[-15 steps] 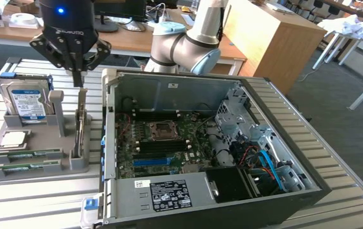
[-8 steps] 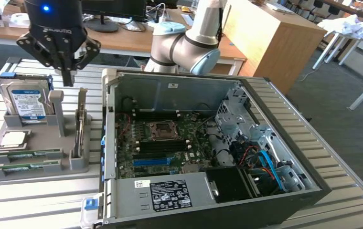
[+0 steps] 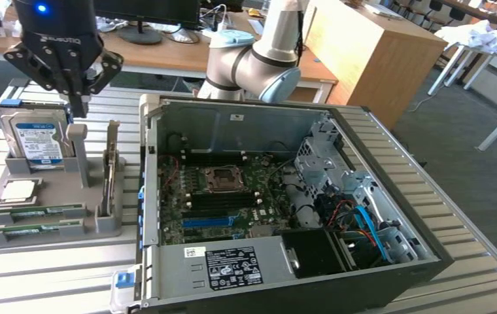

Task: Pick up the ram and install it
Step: 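Reach for the ram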

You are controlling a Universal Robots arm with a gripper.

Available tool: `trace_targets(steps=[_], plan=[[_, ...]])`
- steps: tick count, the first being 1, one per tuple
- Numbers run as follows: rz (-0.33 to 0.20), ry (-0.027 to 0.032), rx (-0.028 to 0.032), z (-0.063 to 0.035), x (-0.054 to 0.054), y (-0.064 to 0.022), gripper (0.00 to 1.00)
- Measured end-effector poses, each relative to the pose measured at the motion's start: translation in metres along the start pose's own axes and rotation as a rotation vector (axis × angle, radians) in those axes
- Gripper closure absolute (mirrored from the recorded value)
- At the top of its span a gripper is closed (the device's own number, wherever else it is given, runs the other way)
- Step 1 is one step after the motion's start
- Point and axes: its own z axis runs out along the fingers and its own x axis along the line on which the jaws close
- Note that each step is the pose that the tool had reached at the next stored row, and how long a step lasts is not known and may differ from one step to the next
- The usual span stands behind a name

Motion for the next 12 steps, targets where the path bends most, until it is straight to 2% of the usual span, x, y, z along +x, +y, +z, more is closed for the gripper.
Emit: trace_targets(steps=[12], plan=[[-0.002,0.0006,0.0,-0.0004,0.028,-0.0007,0.9]])
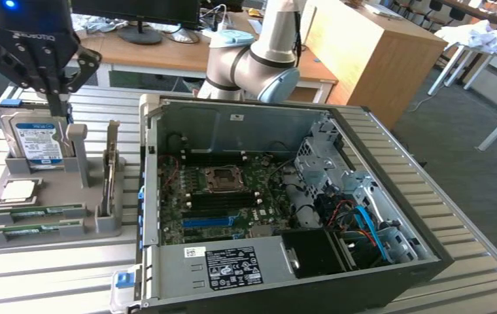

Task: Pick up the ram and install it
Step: 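Reach for the ram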

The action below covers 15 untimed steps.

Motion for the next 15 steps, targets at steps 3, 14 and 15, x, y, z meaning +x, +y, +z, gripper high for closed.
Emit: trace_targets(steps=[3,14,15], plan=[[-0.001,0.0003,0.0,-0.0001,0.007,0.0,0.9],[-0.006,0.0026,0.0,-0.0003,0.031,-0.0009,0.9],[-0.006,0.0031,0.0001,-0.0003,0.033,-0.0009,0.9]])
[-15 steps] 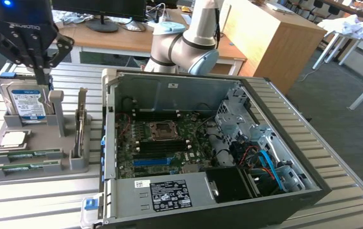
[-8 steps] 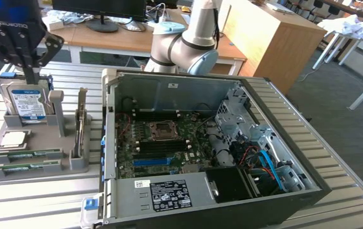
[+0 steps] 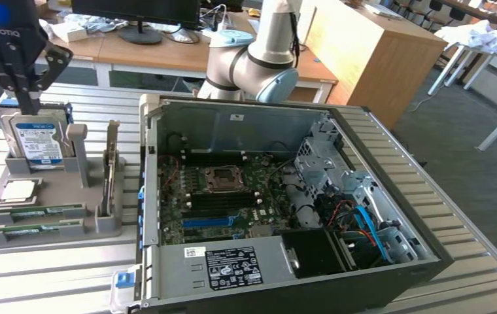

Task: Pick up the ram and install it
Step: 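Reach for the ram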

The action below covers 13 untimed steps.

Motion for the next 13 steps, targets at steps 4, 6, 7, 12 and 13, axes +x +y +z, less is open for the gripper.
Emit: trace_targets(steps=[4,6,7,12,13], plan=[[-0.001,0.0029,0.0001,0.0,0.0055,-0.0002,0.9],[-0.001,0.0038,0.0002,0.0,0.0062,-0.0003,0.9],[-0.001,0.004,0.0002,0.0,0.0062,-0.0003,0.9],[-0.001,0.0041,0.0002,0.0,0.0063,-0.0003,0.9],[-0.001,0.0041,0.0002,0.0,0.0063,-0.0002,0.9]])
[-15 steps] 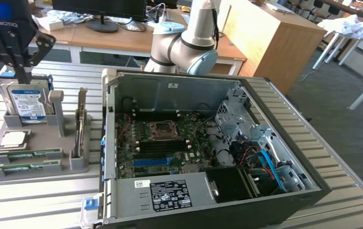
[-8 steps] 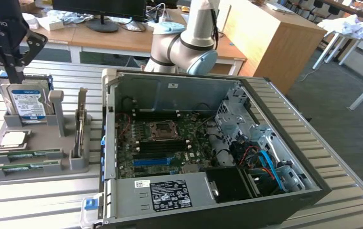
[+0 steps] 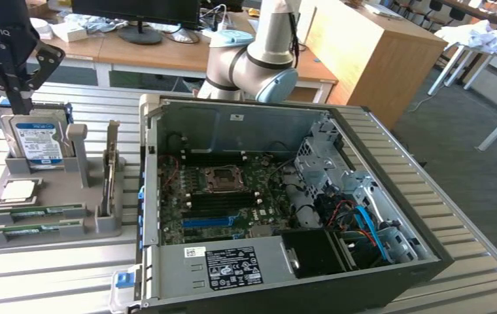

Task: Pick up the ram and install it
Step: 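Reach for the ram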

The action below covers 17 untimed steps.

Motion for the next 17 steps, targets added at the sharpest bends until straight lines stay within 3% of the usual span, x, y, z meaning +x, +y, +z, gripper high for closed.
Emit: trace_targets(steps=[14,17], plan=[[0.0,-0.0001,0.0001,0.0,0.0059,0.0004,0.9],[0.0,-0.0001,0.0001,-0.0001,0.0058,-0.0028,0.9]])
